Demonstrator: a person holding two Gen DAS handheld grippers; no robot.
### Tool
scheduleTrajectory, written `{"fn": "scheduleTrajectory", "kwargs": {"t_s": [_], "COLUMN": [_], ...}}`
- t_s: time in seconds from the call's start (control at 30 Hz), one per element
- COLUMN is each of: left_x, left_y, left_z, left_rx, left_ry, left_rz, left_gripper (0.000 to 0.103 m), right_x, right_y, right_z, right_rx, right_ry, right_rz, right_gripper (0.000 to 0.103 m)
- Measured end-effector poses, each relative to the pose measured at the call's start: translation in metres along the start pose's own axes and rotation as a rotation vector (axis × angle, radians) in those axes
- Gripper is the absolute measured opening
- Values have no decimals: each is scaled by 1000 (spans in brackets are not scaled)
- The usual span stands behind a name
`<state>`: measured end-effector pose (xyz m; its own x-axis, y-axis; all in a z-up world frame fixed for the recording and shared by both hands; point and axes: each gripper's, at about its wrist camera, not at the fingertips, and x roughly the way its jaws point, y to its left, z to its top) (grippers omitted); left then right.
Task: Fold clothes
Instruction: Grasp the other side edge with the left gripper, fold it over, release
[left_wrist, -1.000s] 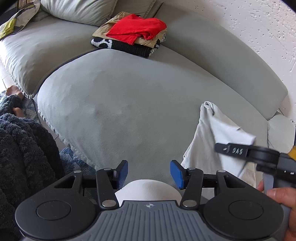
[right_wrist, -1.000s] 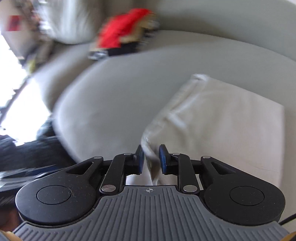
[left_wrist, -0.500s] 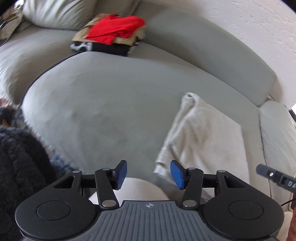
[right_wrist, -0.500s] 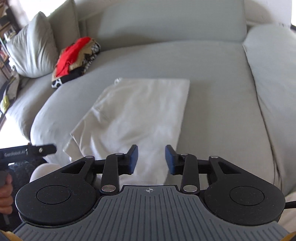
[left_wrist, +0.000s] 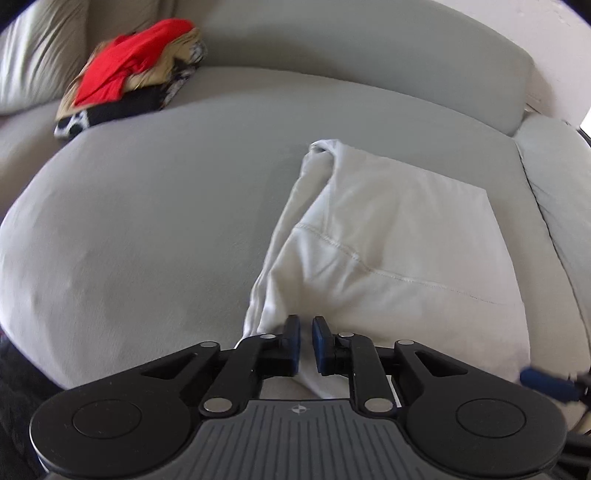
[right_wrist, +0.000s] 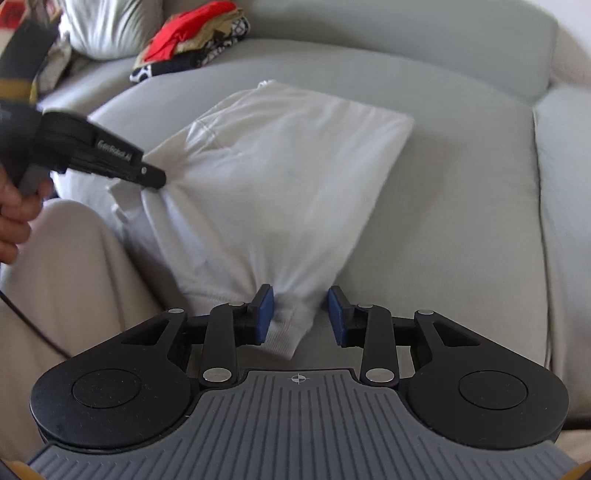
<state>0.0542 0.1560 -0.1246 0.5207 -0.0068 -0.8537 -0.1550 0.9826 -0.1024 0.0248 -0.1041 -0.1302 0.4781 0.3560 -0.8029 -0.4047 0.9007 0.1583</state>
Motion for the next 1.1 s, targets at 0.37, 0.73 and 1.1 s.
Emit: {"fn": "scheduleTrajectory", "kwargs": {"t_s": [0.37, 0.73, 1.1], "left_x": [-36, 62, 84], "left_y": [-19, -35, -7], "left_z": [15, 86, 85], "left_rx": [-8, -46, -117], "left_ry": [-66, -81, -54], "left_rz": [-44, -97, -59], "left_gripper": [21, 20, 23], "right_x": [3, 136, 113], "right_y": [-82, -135, -176], "right_z": [36, 97, 82], "right_rx": [365, 672, 904], "right_ry": [-162, -68, -246], "right_rz": [141, 428, 195], "right_gripper": [11, 12, 9]}}
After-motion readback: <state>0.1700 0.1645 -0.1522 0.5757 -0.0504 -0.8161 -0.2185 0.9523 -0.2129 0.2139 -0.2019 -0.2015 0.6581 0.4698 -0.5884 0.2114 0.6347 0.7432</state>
